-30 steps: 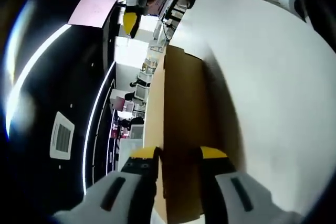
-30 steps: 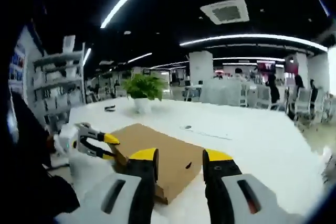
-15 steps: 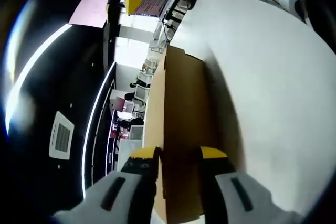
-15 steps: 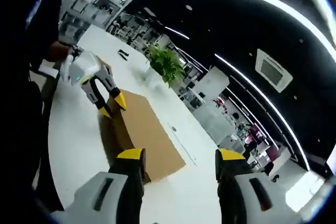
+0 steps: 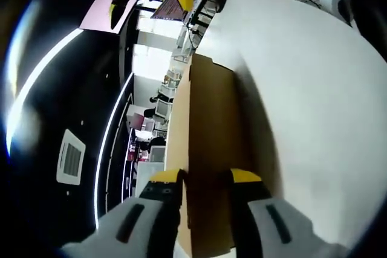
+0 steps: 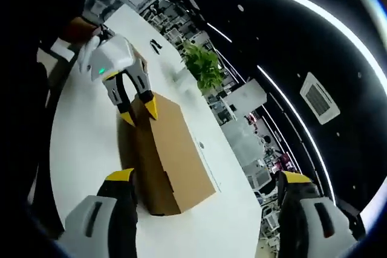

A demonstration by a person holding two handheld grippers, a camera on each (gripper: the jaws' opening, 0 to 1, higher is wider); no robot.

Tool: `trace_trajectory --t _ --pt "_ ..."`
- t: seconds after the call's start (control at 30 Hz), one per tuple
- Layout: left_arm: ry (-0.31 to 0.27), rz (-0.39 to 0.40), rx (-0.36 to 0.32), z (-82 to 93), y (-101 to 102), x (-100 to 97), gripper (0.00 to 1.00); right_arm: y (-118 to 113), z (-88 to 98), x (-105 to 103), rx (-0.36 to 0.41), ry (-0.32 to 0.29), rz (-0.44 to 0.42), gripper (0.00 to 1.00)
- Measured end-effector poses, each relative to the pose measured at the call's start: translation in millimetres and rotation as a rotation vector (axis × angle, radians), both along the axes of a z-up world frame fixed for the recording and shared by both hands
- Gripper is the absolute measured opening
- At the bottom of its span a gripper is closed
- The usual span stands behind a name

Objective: Operate the shoe box by opening the lid, removing the specified soft item, and placing it in the target area until the item is outside and the box remains undamaged.

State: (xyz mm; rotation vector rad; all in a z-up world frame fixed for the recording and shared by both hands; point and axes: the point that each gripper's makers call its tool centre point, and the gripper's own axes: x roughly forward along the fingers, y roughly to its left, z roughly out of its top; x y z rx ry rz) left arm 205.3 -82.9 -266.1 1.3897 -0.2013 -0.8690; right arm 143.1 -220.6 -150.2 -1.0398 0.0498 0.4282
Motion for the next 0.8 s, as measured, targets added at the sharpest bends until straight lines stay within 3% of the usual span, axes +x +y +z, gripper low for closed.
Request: trace_trajectory --t 0.03,0.1,0.2,0.3,0.37,0.53,0.57,0.67,0.8 --pt "0.000 -0.001 -0.001 0.1 -0.1 0.0 0.29 -3.3 5.1 3.8 -0.053 -0.045 -0.020 1.00" --pt "0.003 -0.007 -0.002 -0.1 -0.2 0.4 0.29 -2.3 0.5 5.4 -0.091 -0.048 -0.023 0.97" --pt "0.004 -0.010 -0.005 -0.4 -0.3 1.0 0.29 1.2 -7.8 9.8 -0.103 -0.052 -0.018 0.94" --pt "0.004 -0.010 -0.006 -0.5 -0.4 1.0 0.30 -6.3 -17.6 15.2 -0.049 0.000 -0.077 0.97" --pt "0.006 -0.013 -0.009 -0.6 -0.5 1.0 0.30 -2.3 -15.7 18.5 -0.050 -0.011 -0.059 0.97" --pt "0.005 -0.014 -0.008 -2.3 0.4 2.3 0.30 20.2 -16.8 21.4 -0.172 -0.095 0.053 0.98" --pt "0.005 -0.014 -0.008 -2.5 0.5 2.5 0.30 21.4 -16.7 22.2 -0.180 -0.106 0.057 0.99" --pt "0.003 -0.012 -0.010 -3.1 0.8 3.2 0.30 17.9 -31.9 34.6 -0.177 -0.062 0.020 1.00" --pt "0.004 -0.011 -0.012 -3.6 0.7 3.6 0.30 23.7 -34.1 45.2 -0.197 -0.087 0.015 0.99"
